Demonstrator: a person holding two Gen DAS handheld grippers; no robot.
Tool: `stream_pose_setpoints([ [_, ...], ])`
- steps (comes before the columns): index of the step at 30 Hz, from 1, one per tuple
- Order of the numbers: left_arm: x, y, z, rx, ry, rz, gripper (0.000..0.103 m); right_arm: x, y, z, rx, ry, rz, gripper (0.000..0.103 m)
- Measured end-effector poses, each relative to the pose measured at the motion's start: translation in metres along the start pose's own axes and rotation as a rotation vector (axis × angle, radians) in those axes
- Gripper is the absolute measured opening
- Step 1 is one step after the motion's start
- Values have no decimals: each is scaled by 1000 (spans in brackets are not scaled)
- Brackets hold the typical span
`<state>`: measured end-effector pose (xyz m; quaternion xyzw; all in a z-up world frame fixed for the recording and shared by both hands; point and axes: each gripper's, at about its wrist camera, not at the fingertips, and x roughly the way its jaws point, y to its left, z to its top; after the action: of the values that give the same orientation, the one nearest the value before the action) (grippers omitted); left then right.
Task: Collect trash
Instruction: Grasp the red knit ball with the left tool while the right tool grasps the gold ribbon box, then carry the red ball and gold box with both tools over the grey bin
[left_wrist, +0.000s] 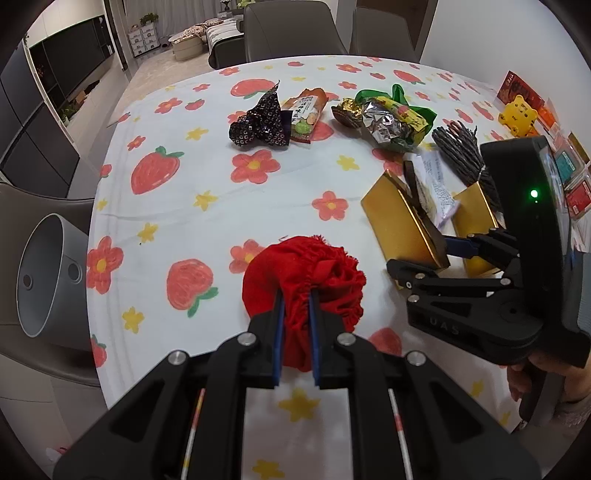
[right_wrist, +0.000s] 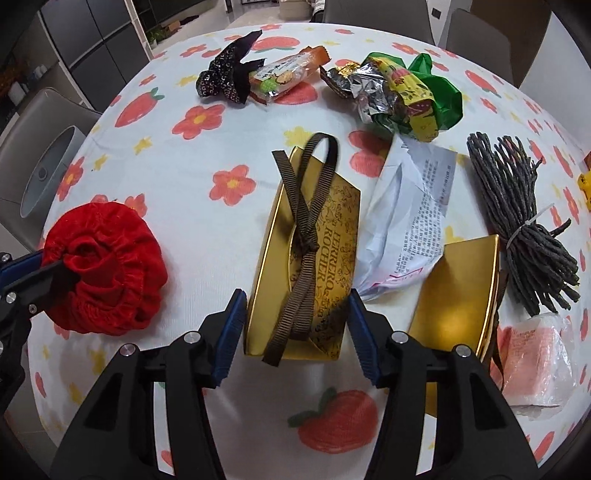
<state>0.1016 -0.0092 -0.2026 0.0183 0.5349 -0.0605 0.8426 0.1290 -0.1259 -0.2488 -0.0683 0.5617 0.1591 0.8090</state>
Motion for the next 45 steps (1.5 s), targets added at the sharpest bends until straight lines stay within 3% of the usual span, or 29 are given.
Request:
stream_pose_setpoints([
  [13,-40,53,-8,-89,-46,51,12,-48,60,29,-127,-87,66,51],
  [20,-82,116,-23,-192,-86,141,12,-72,131,52,-255,-130,144,51],
  [34,-161,277,-61,-401,-180,345,12,-91,306,96,-527,-190,294,51],
  [45,-186,363,-49,-432,-242,395,12,-87,399,145,-607,-220,325,51],
])
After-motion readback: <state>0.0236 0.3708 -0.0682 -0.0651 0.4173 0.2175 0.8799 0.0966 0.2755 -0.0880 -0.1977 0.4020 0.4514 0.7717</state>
